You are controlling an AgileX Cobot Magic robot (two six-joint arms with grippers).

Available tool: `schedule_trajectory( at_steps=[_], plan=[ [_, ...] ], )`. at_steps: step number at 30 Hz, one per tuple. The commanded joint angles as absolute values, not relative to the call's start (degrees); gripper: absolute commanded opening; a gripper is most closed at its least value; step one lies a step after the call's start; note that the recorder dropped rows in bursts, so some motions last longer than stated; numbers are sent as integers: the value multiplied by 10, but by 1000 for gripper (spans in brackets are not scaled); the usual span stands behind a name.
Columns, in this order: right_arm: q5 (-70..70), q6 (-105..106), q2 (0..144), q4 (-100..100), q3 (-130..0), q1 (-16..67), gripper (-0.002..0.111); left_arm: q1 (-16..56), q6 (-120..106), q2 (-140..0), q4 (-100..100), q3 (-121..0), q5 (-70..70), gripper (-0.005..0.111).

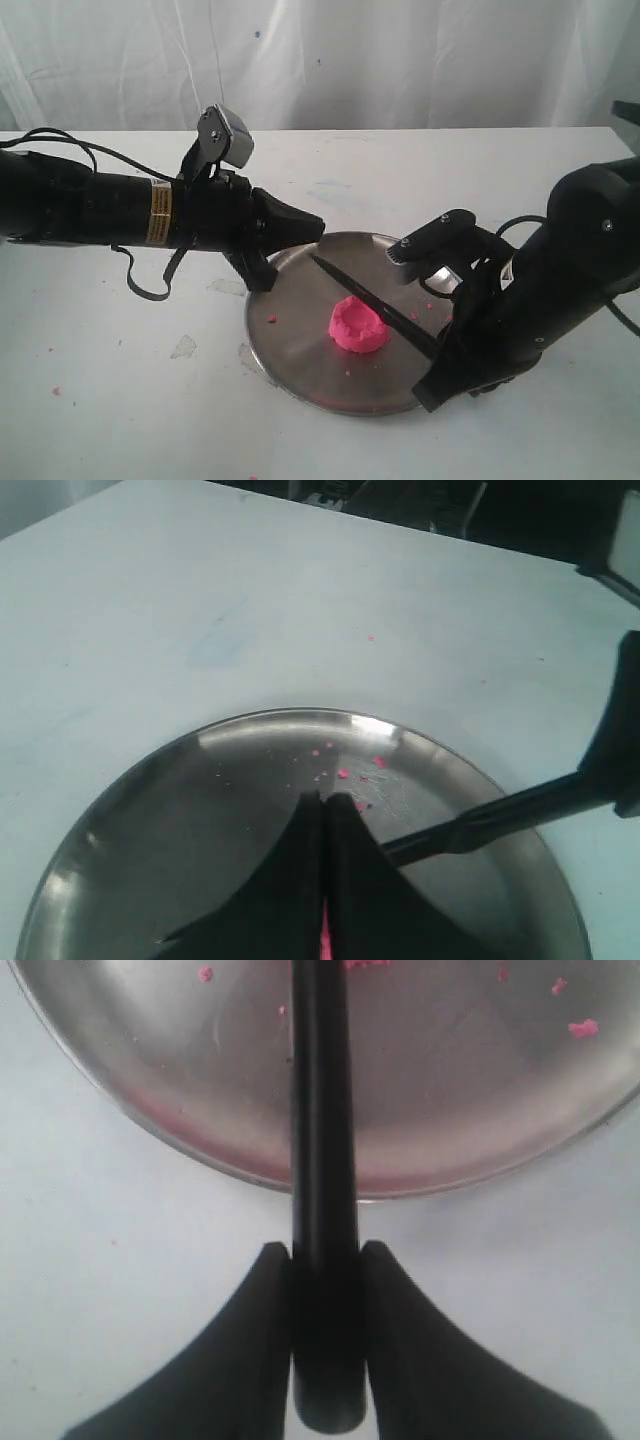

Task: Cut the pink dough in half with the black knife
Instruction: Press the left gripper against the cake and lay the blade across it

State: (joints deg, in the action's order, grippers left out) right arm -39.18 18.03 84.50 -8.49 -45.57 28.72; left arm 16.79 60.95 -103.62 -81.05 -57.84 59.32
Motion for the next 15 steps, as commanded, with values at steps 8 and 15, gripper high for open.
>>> schedule_trajectory(
  at_steps=[8, 15],
  plan=[
    [-297, 176, 841, -65, -416, 291, 0, 168, 591, -1094, -784, -577, 603, 0],
    [-272, 176, 851, -66, -392, 291, 0, 168, 481, -1118, -701, -577, 611, 0]
  ],
)
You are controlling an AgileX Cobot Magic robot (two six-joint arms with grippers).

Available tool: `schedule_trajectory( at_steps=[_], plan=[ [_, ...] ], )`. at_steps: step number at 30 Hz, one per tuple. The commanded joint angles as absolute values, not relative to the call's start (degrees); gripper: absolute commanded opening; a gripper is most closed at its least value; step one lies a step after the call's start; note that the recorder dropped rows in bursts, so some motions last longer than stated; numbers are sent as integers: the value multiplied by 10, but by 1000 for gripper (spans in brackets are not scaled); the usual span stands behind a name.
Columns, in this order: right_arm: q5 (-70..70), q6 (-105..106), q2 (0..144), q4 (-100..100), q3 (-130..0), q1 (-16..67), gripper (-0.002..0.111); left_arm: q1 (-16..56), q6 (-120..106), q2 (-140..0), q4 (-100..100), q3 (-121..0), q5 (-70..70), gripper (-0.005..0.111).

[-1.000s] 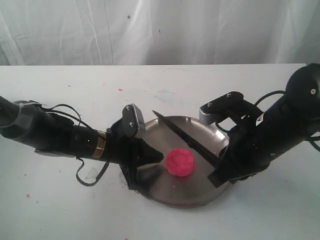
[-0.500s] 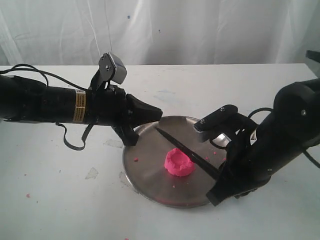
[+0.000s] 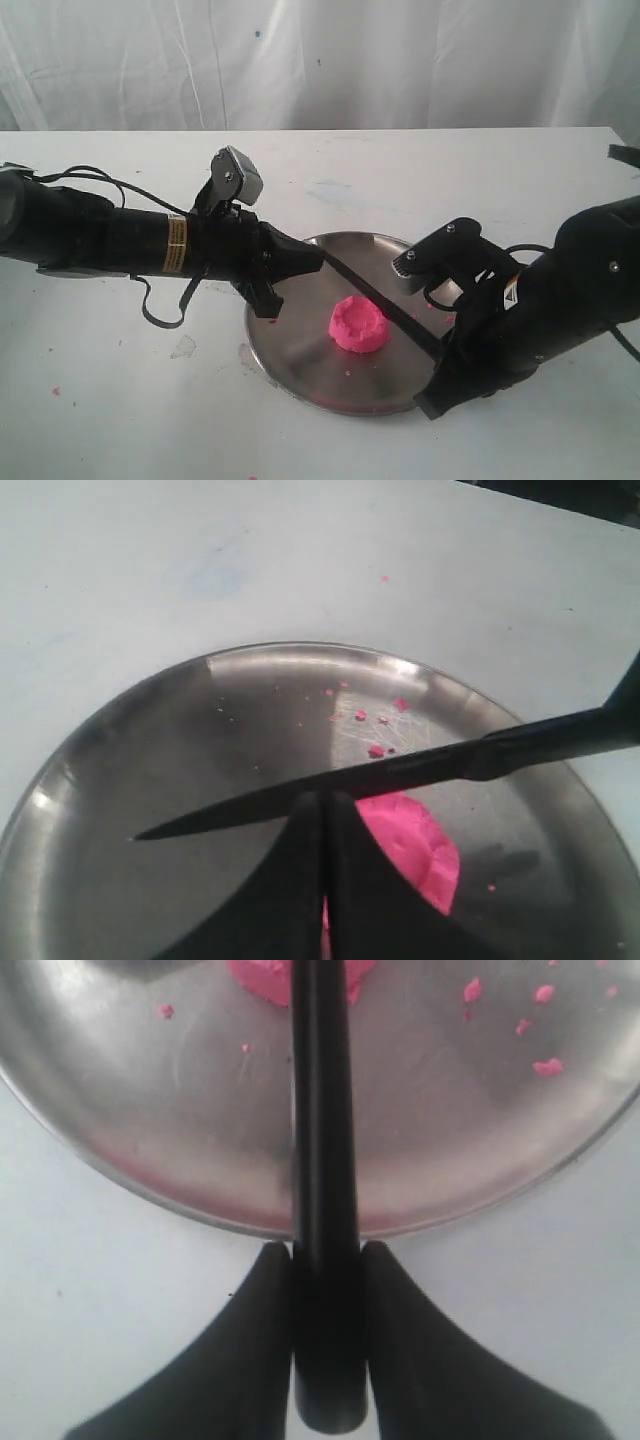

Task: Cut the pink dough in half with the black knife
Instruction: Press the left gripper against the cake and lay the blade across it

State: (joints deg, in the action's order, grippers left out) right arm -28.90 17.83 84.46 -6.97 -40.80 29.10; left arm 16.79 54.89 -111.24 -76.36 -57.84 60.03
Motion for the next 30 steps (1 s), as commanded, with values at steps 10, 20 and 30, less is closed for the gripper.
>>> schedule_trajectory(
  at_steps=[10, 20, 30],
  plan=[
    [-279, 163, 855, -76, -393, 291, 0, 168, 464, -1169, -609, -601, 678, 0],
    [-292, 163, 855, -81, -393, 291, 0, 173, 464, -1213, -605, -601, 700, 0],
    [-301, 163, 855, -81, -393, 291, 0, 214, 435, -1215, -596, -601, 700, 0]
  ],
)
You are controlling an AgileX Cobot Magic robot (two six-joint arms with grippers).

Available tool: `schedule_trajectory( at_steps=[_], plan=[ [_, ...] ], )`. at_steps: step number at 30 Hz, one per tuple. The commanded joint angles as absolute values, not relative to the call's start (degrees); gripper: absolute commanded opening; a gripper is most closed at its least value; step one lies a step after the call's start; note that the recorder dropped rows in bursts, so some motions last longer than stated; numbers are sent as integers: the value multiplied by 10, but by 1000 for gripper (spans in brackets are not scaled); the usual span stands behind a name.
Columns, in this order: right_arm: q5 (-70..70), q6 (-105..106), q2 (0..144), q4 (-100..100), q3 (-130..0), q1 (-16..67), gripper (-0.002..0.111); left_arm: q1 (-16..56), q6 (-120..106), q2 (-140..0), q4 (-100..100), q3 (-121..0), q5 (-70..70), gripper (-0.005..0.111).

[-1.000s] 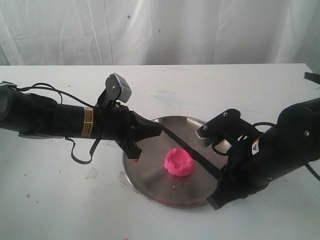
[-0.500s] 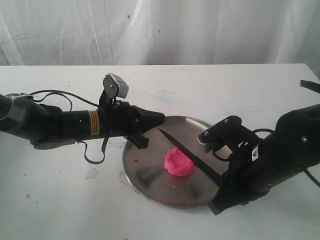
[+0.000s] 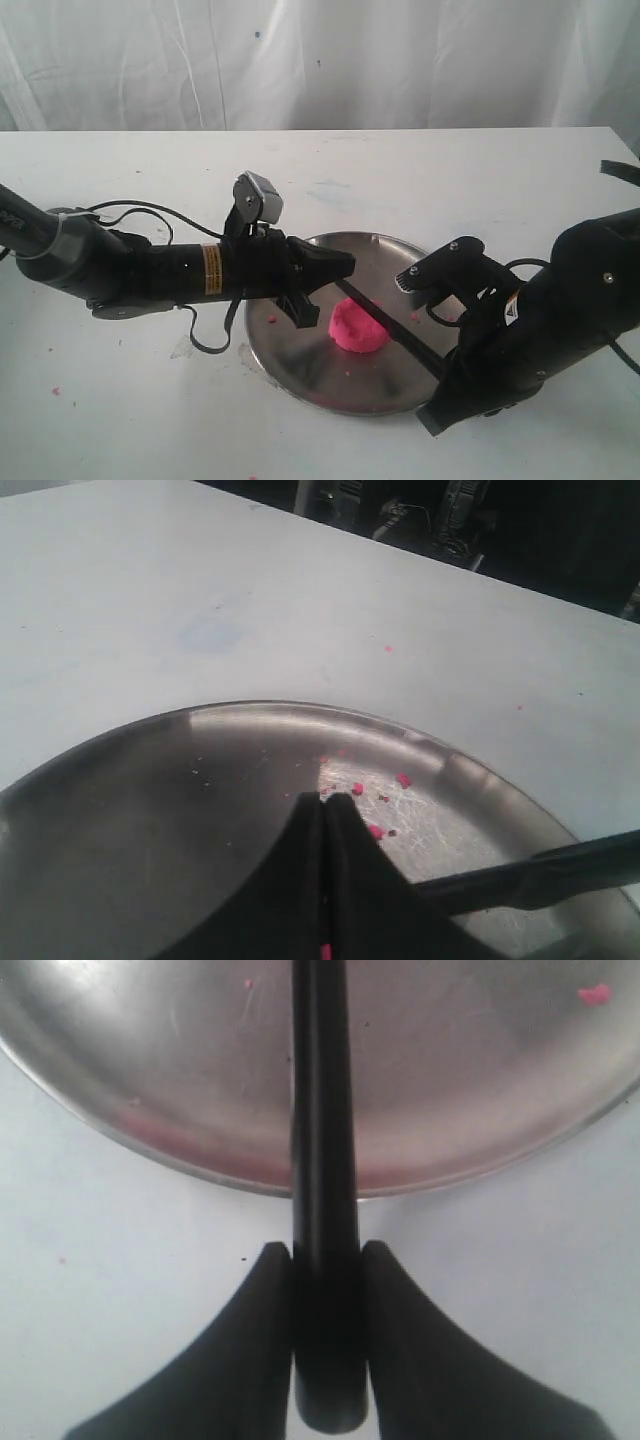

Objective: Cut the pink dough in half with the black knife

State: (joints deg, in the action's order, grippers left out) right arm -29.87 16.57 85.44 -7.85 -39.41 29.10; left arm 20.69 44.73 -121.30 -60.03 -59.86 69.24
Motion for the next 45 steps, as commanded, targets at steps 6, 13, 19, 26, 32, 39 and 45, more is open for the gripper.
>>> schedule_trajectory(
  at_steps=[6, 13, 19, 26, 32, 39, 45],
  plan=[
    [-301, 163, 855, -81, -393, 291, 0, 213, 435, -1215, -596, -601, 660, 0],
    [-297, 163, 855, -81, -393, 291, 0, 213, 419, -1217, -572, -601, 623, 0],
    [-290, 163, 855, -85, -393, 291, 0, 213, 419, -1224, -565, -601, 629, 0],
    [-294, 163, 855, -95, -393, 291, 0, 213, 419, -1226, -565, -601, 629, 0],
    [-294, 163, 855, -95, -393, 291, 0, 213, 419, -1226, -570, -601, 612, 0],
    [-294, 163, 855, -95, -393, 291, 0, 213, 419, -1226, -572, -601, 592, 0],
    [-292, 163, 855, -95, -393, 291, 0, 213, 419, -1226, -574, -601, 586, 0]
  ],
)
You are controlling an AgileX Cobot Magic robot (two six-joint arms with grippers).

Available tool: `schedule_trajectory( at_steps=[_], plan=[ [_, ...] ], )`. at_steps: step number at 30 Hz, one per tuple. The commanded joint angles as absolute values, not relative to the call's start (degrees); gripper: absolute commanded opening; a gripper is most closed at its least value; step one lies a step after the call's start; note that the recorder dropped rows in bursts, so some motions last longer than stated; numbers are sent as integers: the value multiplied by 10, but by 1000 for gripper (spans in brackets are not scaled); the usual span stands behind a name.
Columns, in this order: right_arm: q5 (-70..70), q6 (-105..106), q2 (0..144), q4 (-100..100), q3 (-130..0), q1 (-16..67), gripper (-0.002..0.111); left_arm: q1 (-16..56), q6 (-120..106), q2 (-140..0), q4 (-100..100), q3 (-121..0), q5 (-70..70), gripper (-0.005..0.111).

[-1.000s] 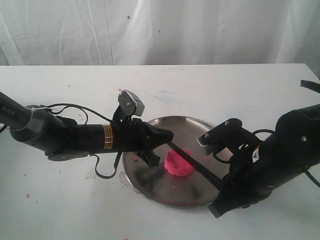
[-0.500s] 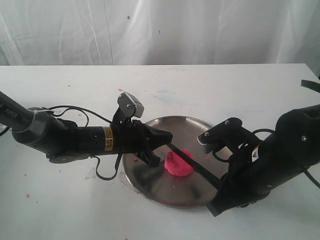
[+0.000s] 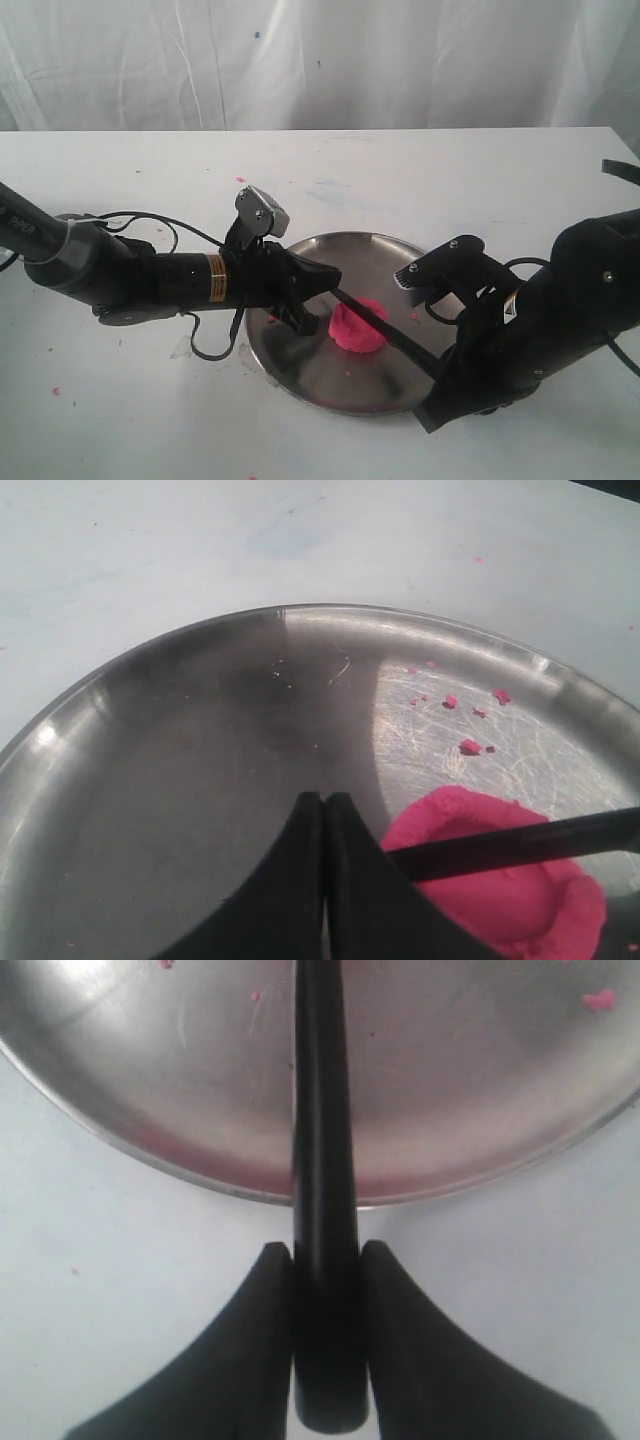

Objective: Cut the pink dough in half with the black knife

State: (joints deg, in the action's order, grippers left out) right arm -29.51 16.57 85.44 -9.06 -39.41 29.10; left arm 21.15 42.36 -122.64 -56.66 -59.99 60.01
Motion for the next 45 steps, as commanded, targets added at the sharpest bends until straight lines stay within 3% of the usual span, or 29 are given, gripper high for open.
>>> schedule_trajectory(
  at_steps=[1, 45],
  plan=[
    [-292, 163, 855, -95, -393, 291, 0, 213, 419, -1226, -574, -601, 586, 0],
    [-284, 163, 855, -100, -393, 291, 0, 213, 419, -1226, -574, -601, 531, 0]
  ],
)
